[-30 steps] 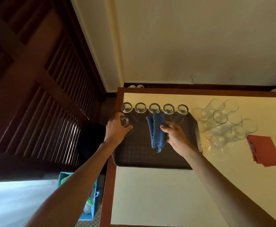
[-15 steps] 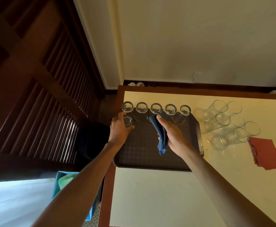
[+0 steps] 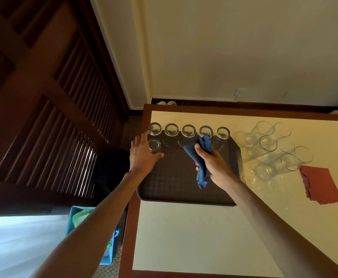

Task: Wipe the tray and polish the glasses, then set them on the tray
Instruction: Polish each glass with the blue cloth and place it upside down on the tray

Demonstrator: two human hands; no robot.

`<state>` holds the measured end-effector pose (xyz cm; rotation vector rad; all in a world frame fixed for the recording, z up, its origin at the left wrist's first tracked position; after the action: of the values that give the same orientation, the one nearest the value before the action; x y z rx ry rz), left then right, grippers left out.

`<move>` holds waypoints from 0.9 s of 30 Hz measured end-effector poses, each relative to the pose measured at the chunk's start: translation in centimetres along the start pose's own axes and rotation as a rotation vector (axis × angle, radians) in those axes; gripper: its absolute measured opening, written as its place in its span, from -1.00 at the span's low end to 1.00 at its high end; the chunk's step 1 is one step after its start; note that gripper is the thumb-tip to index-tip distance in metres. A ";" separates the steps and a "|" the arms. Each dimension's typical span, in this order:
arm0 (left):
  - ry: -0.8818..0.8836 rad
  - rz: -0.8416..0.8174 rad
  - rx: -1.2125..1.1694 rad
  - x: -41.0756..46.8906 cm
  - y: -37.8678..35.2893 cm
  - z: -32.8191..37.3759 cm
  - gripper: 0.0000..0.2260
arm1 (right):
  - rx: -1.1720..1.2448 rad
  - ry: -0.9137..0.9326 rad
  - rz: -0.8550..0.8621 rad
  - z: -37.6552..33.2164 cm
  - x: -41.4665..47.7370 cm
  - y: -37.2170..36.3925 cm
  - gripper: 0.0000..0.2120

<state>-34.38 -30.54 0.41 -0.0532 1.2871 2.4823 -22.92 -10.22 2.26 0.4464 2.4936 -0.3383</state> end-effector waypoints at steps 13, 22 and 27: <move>-0.310 0.006 -0.252 -3.6 0.5 14.7 -0.71 | 0.092 0.105 0.226 -4.6 -6.4 10.1 -0.90; -0.411 -0.144 -0.210 -5.6 -9.8 26.1 -0.83 | 0.107 0.184 0.382 -6.0 -10.8 27.7 -0.85; -0.416 -0.324 -0.029 -6.3 -18.5 30.8 -0.70 | 0.157 0.210 0.426 -6.4 -10.8 35.4 -0.83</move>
<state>-18.76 2.15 5.17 0.2187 0.9792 2.0936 -4.05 21.59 8.73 1.1046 2.4922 -0.3285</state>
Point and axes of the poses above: each hand's wrist, its own x-axis towards the middle knuckle, its own y-axis out of the back of the hand, z = x × y, the point moved 2 cm from there along x, towards the middle knuckle, and after that the axes turned 4 degrees about -z, right-handed, at the moved point
